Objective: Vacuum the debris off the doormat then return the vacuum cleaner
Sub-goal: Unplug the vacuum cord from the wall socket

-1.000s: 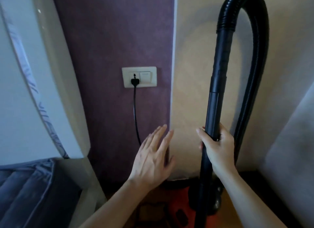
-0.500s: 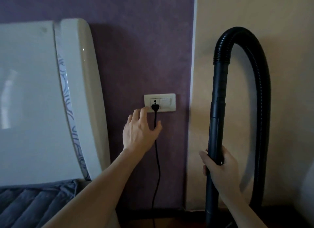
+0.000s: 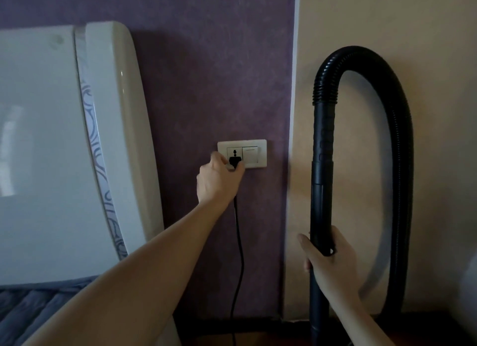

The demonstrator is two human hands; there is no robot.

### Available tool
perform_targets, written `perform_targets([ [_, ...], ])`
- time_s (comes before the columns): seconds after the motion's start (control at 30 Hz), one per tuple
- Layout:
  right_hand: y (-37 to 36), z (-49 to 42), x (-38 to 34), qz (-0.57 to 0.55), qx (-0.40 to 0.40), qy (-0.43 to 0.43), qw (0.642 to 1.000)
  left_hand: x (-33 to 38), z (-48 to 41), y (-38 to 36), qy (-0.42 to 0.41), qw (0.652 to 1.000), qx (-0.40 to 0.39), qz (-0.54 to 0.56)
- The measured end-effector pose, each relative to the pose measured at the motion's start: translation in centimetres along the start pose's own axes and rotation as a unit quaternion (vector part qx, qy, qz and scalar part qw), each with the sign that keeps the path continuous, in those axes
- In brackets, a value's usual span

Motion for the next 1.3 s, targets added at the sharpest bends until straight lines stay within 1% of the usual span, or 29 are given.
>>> perform_targets([
  [0.13, -0.4, 0.2, 0.4, 0.027, 0.005, 0.017, 0.999, -0.6, -0.3, -1.9, 0.066, 0.99, -0.023, 0.125],
  [0.2, -0.5, 0.1, 0.4, 0.027, 0.008, 0.023, 0.999, -0.2, -0.6, -2.2, 0.071, 0.99, -0.029, 0.122],
  [0.3, -0.6, 0.1, 0.6, 0.025, 0.009, 0.018, 0.999, 0.2, -0.6, -2.5, 0.066, 0.995, -0.038, 0.061],
  [0.37, -0.7, 0.1, 0.7, 0.025, 0.009, 0.012, 1.0, 0.3, -0.2, -2.8, 0.056, 0.996, -0.039, 0.052],
  [0.57, -0.6, 0.0, 1.1, 0.019, 0.015, 0.002, 1.0, 0.7, 0.0, -2.0, -0.016, 1.0, 0.005, 0.015],
  [0.7, -0.6, 0.1, 1.2, 0.019, 0.02, 0.005, 1.0, 1.2, -0.2, -1.6, -0.057, 0.998, 0.007, -0.02],
  [0.8, -0.6, 0.1, 1.3, 0.024, 0.023, 0.005, 0.999, 1.2, -0.4, -1.7, -0.067, 0.997, 0.006, -0.027],
  [1.0, -0.4, 0.2, 1.3, 0.02, 0.026, 0.001, 0.999, 1.2, -0.4, -1.9, -0.082, 0.997, 0.012, -0.001],
  [1.1, -0.3, 0.3, 1.2, 0.016, 0.024, -0.001, 1.0, 1.3, 0.2, -1.4, -0.085, 0.996, 0.03, 0.026],
  [1.17, -0.3, 0.2, 1.4, 0.015, 0.022, -0.008, 1.0, 1.6, 1.6, -1.2, -0.104, 0.993, 0.038, 0.048],
  [1.23, -0.4, 0.3, 2.0, 0.022, 0.017, -0.022, 0.999, 1.6, 3.9, -1.3, -0.122, 0.991, 0.03, 0.055],
  [1.3, -0.6, 0.6, 2.9, 0.019, 0.016, -0.032, 0.999, 0.9, 6.0, -1.3, -0.113, 0.99, 0.028, 0.079],
])
Point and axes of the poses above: each hand's wrist, its own z-axis away from the middle knuckle, its own y-axis out of the back of the hand, x = y × z, the point moved 10 cm from there along -z, towards the middle knuckle, and after that the axes turned 9 degrees about -y, right-handed, at the moved point
